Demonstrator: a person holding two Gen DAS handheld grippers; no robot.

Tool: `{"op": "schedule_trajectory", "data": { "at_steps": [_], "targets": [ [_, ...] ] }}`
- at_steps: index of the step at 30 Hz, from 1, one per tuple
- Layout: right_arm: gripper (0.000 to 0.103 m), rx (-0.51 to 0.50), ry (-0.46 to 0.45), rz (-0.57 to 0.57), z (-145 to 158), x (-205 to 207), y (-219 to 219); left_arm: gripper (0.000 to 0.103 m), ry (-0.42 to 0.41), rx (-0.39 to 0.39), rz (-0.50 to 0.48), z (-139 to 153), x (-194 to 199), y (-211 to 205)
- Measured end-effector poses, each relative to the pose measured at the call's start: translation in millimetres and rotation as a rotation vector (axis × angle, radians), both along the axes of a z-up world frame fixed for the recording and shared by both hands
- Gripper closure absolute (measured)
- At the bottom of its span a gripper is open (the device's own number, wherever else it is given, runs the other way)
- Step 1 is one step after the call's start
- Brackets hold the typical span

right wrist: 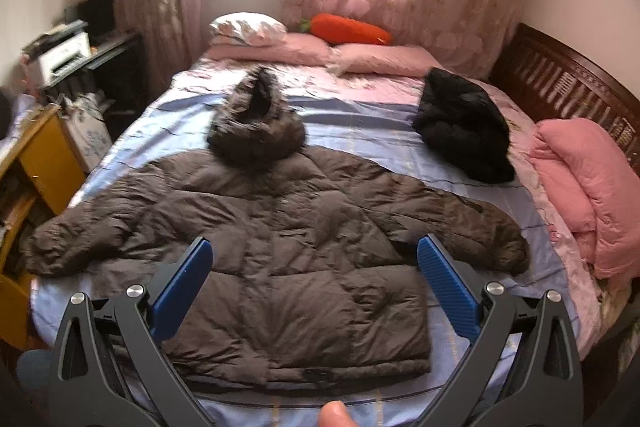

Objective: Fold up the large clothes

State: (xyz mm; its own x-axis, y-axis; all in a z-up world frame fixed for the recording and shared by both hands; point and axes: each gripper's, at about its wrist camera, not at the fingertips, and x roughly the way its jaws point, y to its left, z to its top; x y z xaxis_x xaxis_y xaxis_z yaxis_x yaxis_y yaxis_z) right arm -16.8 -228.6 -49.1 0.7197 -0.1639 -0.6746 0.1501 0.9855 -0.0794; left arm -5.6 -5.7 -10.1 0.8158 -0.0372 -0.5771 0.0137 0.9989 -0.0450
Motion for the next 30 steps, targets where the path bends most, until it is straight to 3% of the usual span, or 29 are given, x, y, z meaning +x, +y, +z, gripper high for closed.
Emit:
{"op": "schedule_trajectory", "data": {
  "at_steps": [4, 8, 12, 15, 16, 18, 20, 22, 24, 27, 28, 29, 30],
  "targets": [
    [0.001, -0.092, 0.037, -0.043, -13, 38, -30, 0.002, 0.021, 0.024, -0.039, -9, 30, -5],
    [0.001, -0.027, 0.199, -0.052, -49, 99, -81, 0.002, -0.044, 0.051, -0.073, -25, 74, -18],
    [0.001, 0.008, 0.318, -0.103, -105, 132, -133, 0.002, 0.074, 0.113, -0.139, -76, 125, -46],
    [0.001, 0.183, 0.419, -0.187, -148, 144, -202, 0.002, 0.155, 0.132, -0.184, -136, 149, -60],
    [0.001, 0.312, 0.468, -0.243, -167, 143, -239, 0.002, 0.200, 0.158, -0.195, -150, 156, -64],
    [0.001, 0.474, 0.513, -0.354, -191, 137, -295, 0.002, 0.300, 0.189, -0.255, -174, 168, -79],
    [0.001, 0.502, 0.547, -0.463, -207, 130, -341, 0.002, 0.307, 0.214, -0.334, -182, 171, -95],
    [0.001, 0.500, 0.562, -0.531, -223, 125, -384, 0.002, 0.265, 0.300, -0.379, -185, 166, -114],
    [0.001, 0.593, 0.532, -0.571, -240, 119, -415, 0.002, 0.240, 0.383, -0.437, -194, 159, -136],
    [0.001, 0.872, 0.463, -0.638, -271, 111, -450, 0.002, 0.282, 0.448, -0.504, -213, 158, -163],
    [0.005, 0.952, 0.427, -0.668, -279, 110, -459, 0.002, 0.301, 0.455, -0.520, -220, 158, -169],
    [0.012, 0.964, 0.410, -0.685, -280, 112, -462, 0.002, 0.330, 0.462, -0.541, -229, 159, -177],
    [0.026, 0.944, 0.394, -0.698, -279, 115, -466, 0.002, 0.352, 0.464, -0.552, -235, 160, -181]
  ]
}}
